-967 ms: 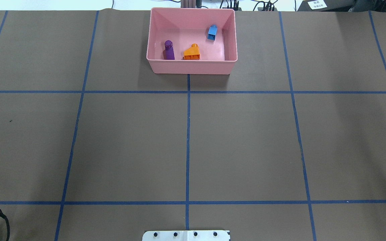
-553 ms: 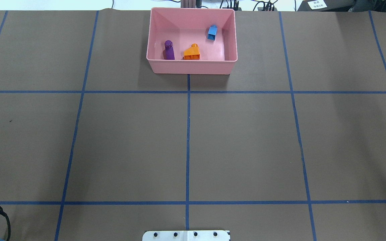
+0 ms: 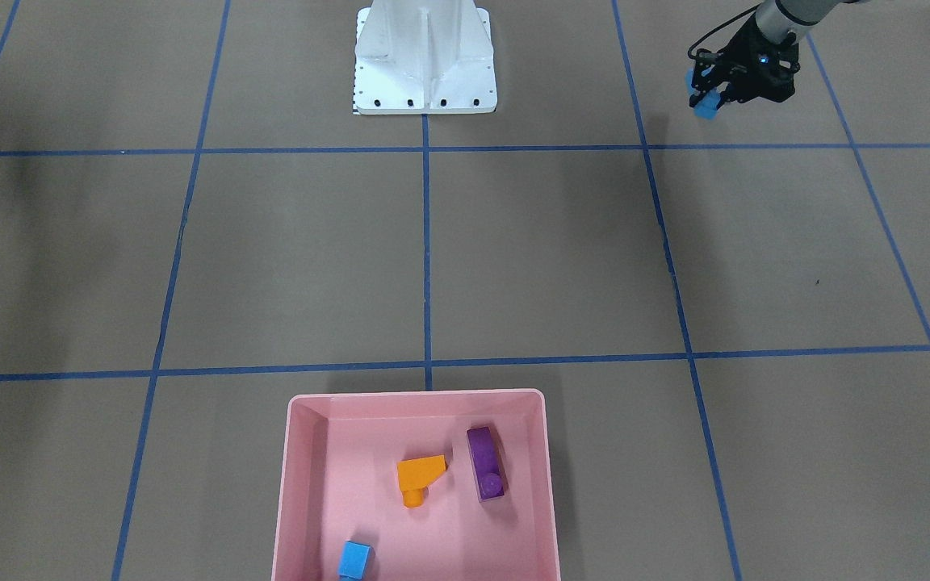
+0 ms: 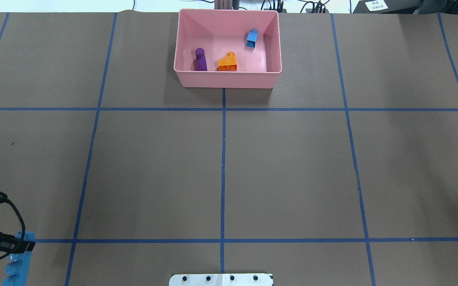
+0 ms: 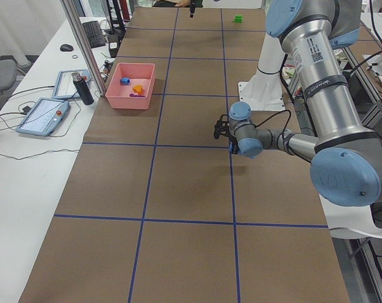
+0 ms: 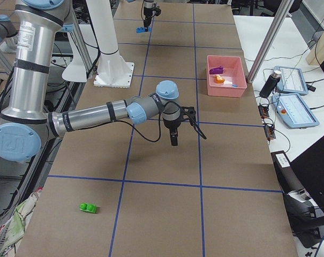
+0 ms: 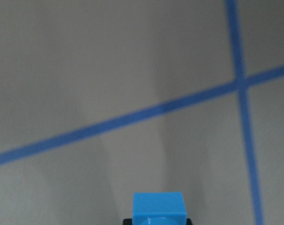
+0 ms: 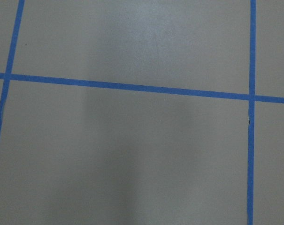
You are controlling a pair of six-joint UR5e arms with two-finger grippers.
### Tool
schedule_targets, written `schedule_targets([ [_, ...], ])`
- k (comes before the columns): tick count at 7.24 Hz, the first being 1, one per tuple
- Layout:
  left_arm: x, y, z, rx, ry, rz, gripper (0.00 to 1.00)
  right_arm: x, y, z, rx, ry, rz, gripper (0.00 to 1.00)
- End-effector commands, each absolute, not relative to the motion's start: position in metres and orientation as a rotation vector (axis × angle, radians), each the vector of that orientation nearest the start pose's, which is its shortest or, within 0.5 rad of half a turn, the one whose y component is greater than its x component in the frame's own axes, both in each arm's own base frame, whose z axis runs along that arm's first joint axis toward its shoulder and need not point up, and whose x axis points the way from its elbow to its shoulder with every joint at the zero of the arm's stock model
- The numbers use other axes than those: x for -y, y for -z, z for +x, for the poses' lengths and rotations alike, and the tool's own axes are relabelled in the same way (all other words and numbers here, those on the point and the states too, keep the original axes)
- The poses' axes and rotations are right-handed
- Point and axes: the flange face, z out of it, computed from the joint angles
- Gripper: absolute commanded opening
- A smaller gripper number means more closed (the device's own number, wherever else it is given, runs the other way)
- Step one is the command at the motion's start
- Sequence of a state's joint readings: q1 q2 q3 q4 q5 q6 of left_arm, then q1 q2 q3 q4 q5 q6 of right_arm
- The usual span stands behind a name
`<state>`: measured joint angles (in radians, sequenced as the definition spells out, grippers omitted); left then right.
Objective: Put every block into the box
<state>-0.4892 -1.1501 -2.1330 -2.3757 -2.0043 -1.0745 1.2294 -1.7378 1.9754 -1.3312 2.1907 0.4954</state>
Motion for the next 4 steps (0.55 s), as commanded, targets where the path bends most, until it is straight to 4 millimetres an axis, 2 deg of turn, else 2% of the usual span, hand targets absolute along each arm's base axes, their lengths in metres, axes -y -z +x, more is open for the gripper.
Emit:
schedule_targets([
  [1,0.344,-0.383,0.269,-1.094,-0.073,0.182,0.0,0.472,-0.511,-0.093,0.752,0.0,0.179,0.99],
  [2,0.381,-0.332,0.285,-1.103,-0.042,0.211,0.0,0.481,-0.509,-0.097,0.76,0.001,0.179,0.99],
  [3,0.417,-0.299,0.292,-1.1,-0.005,0.237,0.0,0.493,-0.508,-0.103,0.769,0.004,0.175,0.99],
  [4,0.464,-0.268,0.312,-1.1,0.024,0.257,0.0,0.51,-0.506,-0.11,0.777,0.008,0.175,0.99],
])
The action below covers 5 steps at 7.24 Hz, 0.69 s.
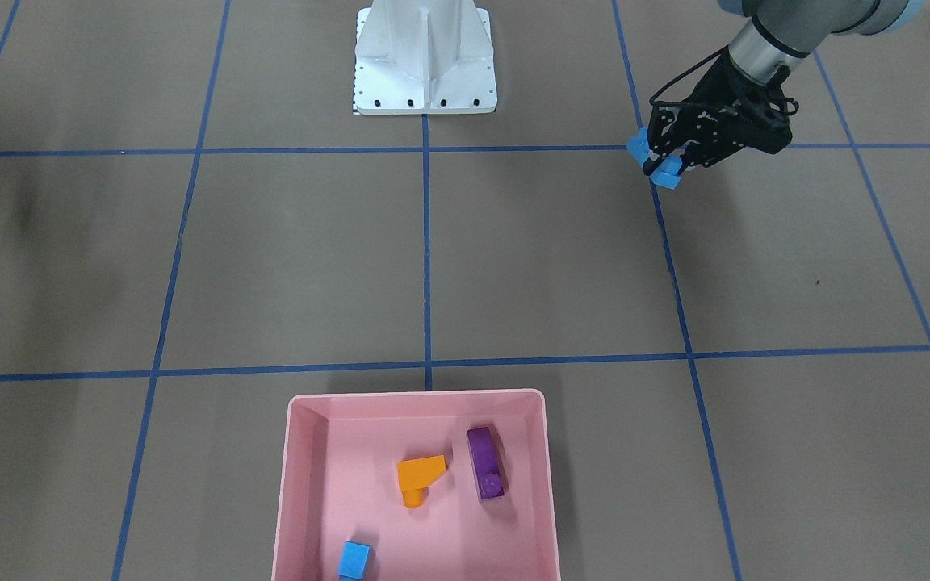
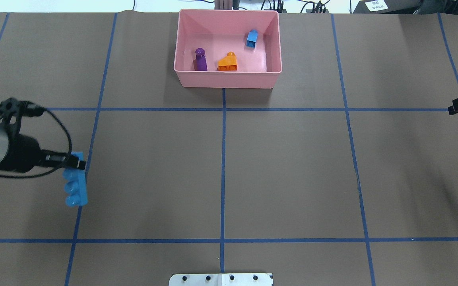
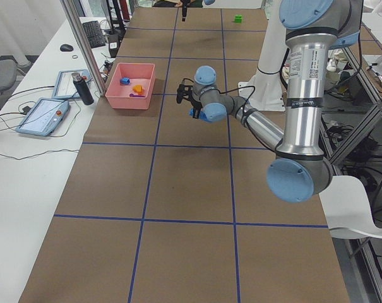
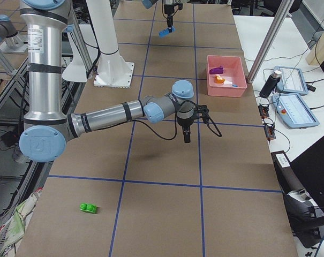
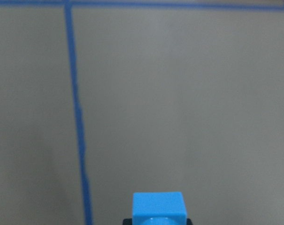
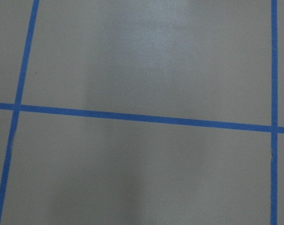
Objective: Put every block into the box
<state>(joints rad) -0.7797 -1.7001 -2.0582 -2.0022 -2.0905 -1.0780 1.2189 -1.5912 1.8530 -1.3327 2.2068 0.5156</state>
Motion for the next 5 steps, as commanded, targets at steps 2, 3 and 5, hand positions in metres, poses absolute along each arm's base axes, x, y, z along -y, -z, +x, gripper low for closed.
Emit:
schedule_targets([
  [2,0.576,-0.2,0.366,-1.099,0.121,0.248,0.0,0.532,-0.504,-0.118,0.777,0.008,0.175,0.99],
  [3,0.628,-0.167,0.389,-1.079,0.152,0.241,0.0,0.538,-0.504,-0.121,0.782,0.009,0.172,0.99],
  [5,0.705,-0.109,0.421,-1.037,0.238,0.192,0.0,0.537,-0.5,-0.121,0.792,0.003,0.17,0.99],
])
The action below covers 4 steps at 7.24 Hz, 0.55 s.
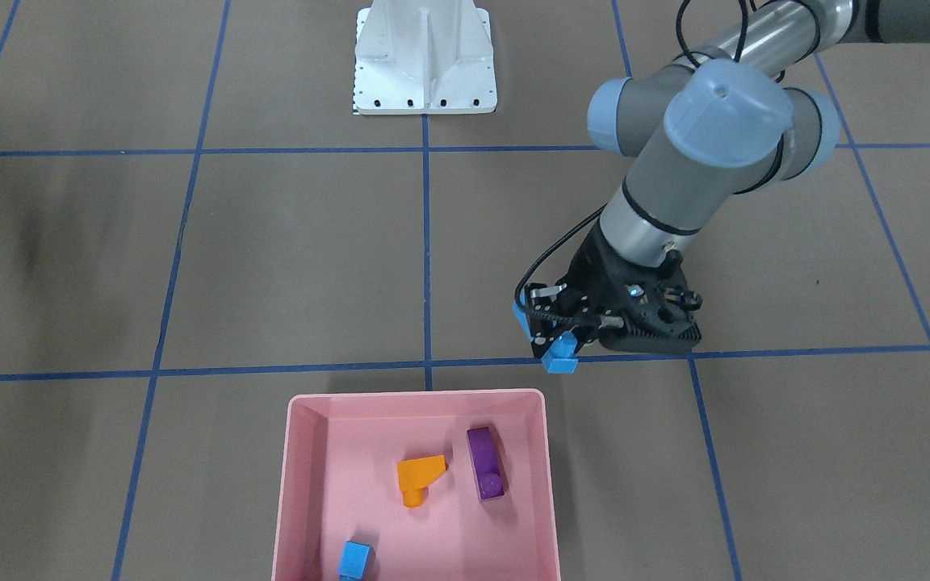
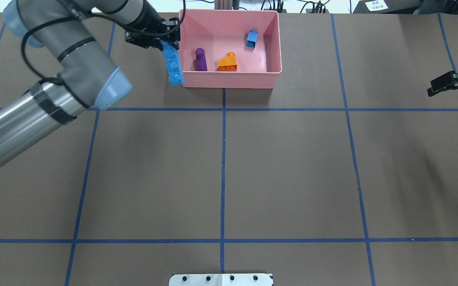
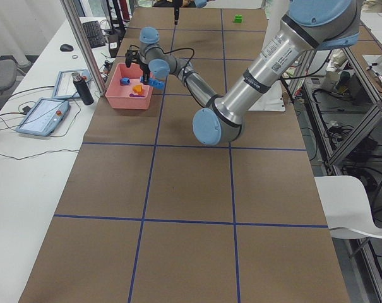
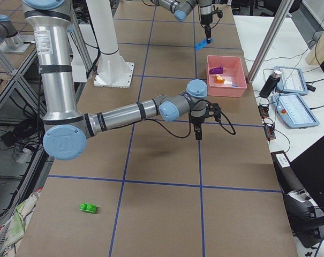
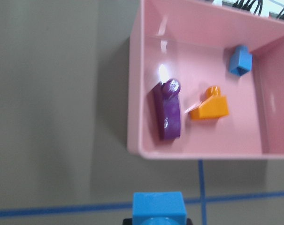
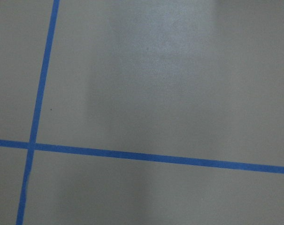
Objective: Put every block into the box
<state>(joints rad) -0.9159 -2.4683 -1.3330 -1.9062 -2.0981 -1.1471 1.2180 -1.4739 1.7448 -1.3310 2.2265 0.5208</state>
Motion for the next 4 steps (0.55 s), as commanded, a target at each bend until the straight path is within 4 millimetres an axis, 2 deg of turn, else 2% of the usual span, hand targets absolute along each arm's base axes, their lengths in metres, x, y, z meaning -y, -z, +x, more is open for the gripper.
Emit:
schedule_targets([
  [1,0.718,-0.11,0.432,-1.016,0.286,0.153,0.0,0.537,-0.501,-0.121,0.792,0.006,0.171,0.99],
  [3,0.751,-0.108,0.451,-0.952,0.335,0.126,0.0,0.536,-0.501,-0.12,0.793,-0.001,0.168,0.99],
  [4,0.764,-0.111,0.462,-0.932,0.397,0.093,0.32,0.535,-0.501,-0.119,0.792,-0.003,0.169,0.99],
])
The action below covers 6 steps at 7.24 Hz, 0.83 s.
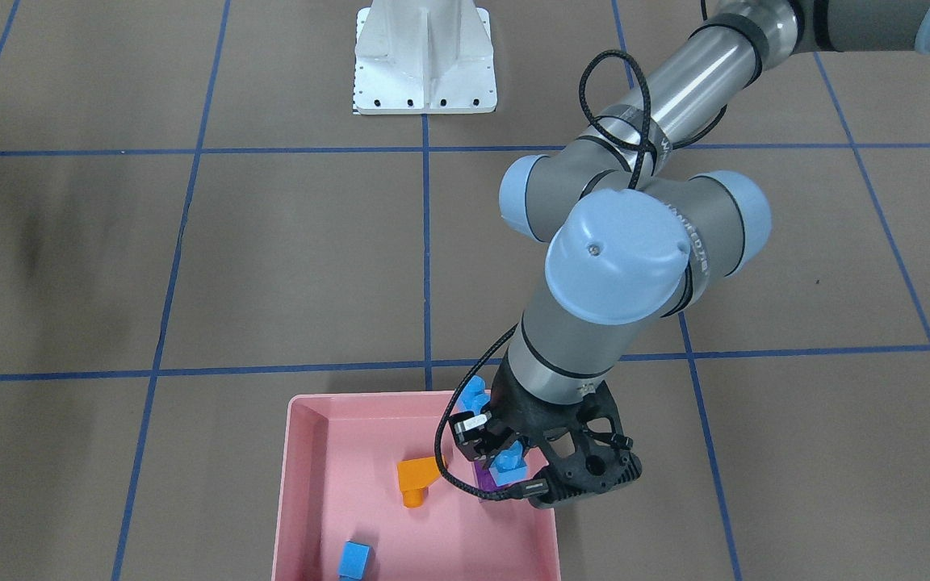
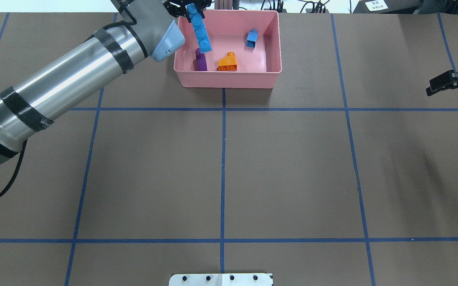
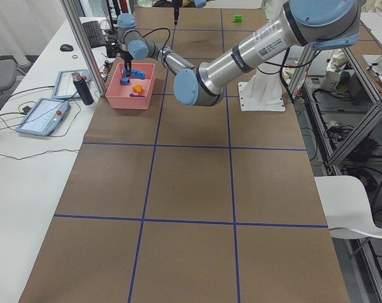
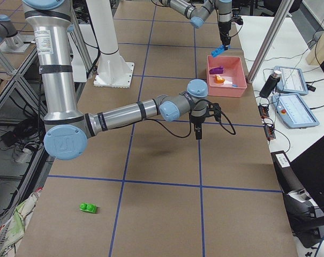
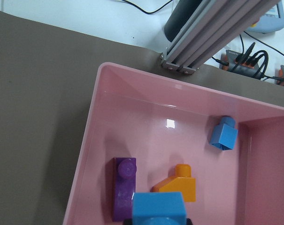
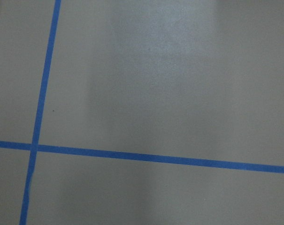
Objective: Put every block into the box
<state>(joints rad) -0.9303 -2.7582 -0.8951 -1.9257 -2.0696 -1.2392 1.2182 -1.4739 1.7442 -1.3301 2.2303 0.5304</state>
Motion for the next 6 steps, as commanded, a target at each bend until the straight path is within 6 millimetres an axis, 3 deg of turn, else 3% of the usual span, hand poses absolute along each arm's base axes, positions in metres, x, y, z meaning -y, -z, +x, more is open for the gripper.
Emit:
schedule_targets([
  [1,0.779,-0.122,0.474,-0.943,0.391,0.101,0.53,0.535,-0.501,-0.119,0.792,-0.001,0.169,0.99],
  [2,0.779,-0.122,0.478,-0.956,0.362,0.12,1.0,0.534,-0.502,-0.119,0.793,-0.001,0.167,0.99],
  [4,0.77,-0.107,0.488,-0.973,0.311,0.132,1.0,0.521,-0.509,-0.113,0.789,0.004,0.162,0.99],
  [6,0.765,-0.108,0.493,-0.974,0.283,0.141,1.0,0.459,-0.526,-0.088,0.773,0.002,0.139,0.99],
])
